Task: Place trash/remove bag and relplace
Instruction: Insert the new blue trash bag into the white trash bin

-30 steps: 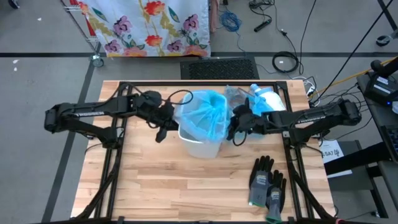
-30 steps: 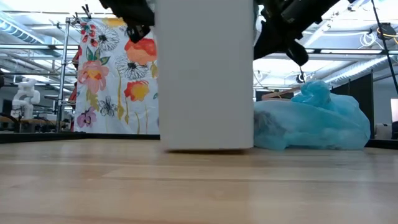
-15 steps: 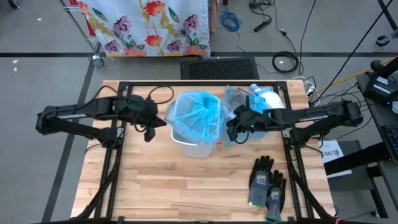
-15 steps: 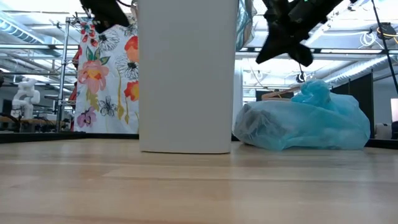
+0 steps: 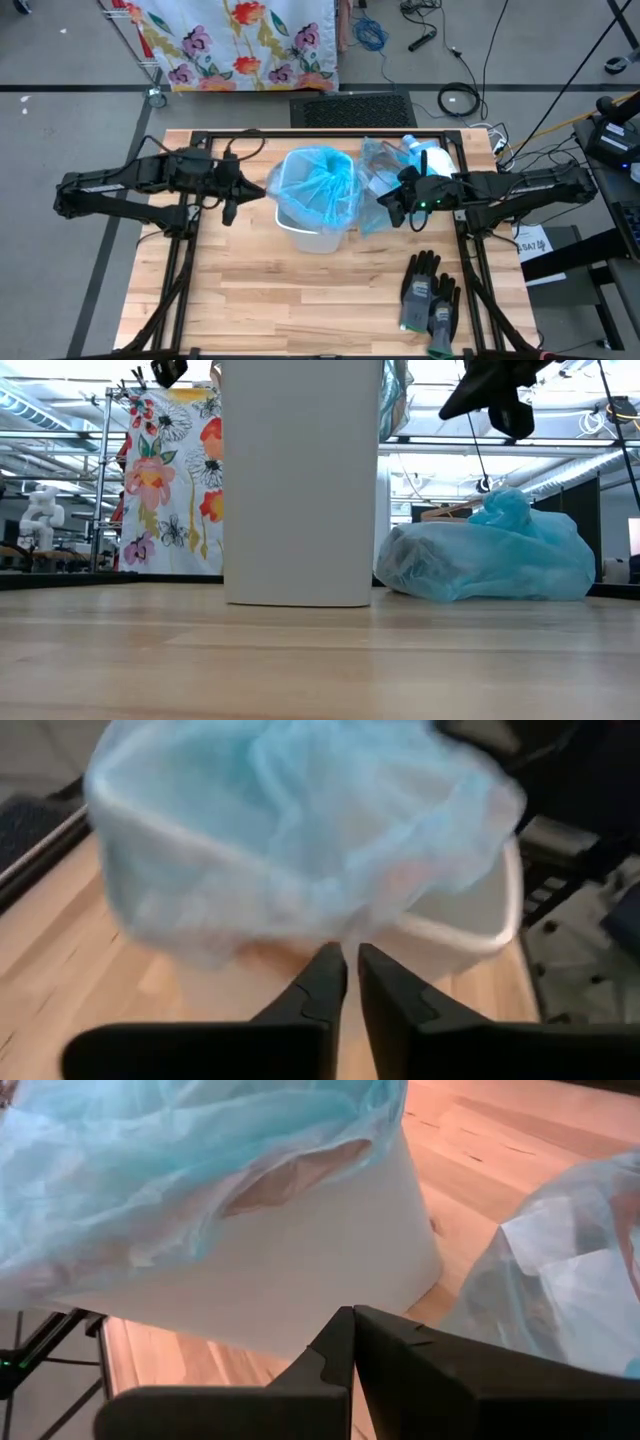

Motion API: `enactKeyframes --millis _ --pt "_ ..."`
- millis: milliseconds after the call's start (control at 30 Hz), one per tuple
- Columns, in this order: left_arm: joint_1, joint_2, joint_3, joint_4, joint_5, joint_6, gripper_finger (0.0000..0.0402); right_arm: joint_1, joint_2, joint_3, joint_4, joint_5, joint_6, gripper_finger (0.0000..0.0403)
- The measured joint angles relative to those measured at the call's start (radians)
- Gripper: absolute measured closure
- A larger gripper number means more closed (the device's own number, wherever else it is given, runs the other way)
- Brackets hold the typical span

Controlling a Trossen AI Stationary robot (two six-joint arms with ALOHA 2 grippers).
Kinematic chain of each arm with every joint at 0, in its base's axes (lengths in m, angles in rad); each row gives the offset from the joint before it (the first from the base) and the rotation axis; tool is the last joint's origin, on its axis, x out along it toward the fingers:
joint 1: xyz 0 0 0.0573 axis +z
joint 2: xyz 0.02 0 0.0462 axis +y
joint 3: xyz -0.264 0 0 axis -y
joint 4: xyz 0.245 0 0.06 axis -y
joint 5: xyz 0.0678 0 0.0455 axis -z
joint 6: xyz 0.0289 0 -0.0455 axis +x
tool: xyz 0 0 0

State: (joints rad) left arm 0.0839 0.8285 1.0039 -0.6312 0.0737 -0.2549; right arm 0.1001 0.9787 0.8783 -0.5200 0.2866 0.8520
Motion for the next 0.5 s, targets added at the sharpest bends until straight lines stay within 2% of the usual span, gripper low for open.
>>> enactKeyframes --millis 200,367,500 --pt "0.001 0.003 0.000 0.122 0.081 -0.026 0.0307 0.000 -0.003 0.000 0.001 0.003 0.000 0.0403" --pt "0.001 0.002 0.000 0.154 0.088 -0.027 0.0245 0.000 -0.002 0.000 0.000 0.003 0.001 0.0403" --pt "0.001 0.003 0.008 0.135 0.089 0.051 0.0228 0.000 -0.002 0.000 0.000 0.003 0.000 0.0403"
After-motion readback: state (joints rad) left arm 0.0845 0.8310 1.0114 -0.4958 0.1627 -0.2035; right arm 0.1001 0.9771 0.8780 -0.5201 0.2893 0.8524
